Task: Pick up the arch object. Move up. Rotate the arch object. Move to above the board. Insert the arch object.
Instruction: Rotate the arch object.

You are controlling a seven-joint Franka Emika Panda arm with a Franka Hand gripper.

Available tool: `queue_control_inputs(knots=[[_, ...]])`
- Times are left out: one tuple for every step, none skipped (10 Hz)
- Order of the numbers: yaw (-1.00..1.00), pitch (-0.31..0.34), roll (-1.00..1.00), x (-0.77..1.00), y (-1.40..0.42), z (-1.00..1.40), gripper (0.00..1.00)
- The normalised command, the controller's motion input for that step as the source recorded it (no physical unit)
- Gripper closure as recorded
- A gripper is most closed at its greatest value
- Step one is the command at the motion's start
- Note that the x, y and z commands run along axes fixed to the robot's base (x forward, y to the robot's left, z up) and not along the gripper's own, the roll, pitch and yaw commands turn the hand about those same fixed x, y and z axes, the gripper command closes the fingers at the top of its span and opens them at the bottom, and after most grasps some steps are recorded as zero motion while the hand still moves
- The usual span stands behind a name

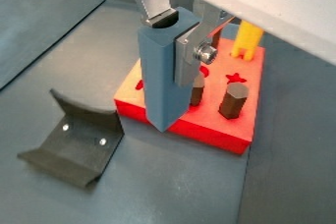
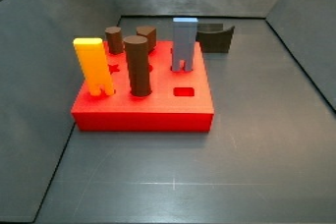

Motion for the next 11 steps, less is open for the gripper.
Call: queue_control_inputs(knots=[[0.22,0.140,0.08,0.03,0.01,0.00,1.00],[1.00,0.111,0.05,0.08,-0.06,0.00,1.00],[1.00,0.110,0.03,0.08,-0.07,0.00,1.00],[0.76,0.111,0.03,0.08,-0.05,0.00,1.00],[0.51,0.110,0.03,0.07,-0.02,0.00,1.00],[0.29,0.110,0.03,0.06,-0.02,0.00,1.00],[0.62,0.110,0.03,0.00,0.00,0.00,1.00],[0.53,0.110,0.03,0.00,0.00,0.00,1.00],[0.38,0.107,0.03,0.00,0.00,0.00,1.00],[0.22,0.101,0.03,0.01,0.00,0.01,1.00],[0.15,0.098,0.03,0.00,0.00,-1.00,1.00]])
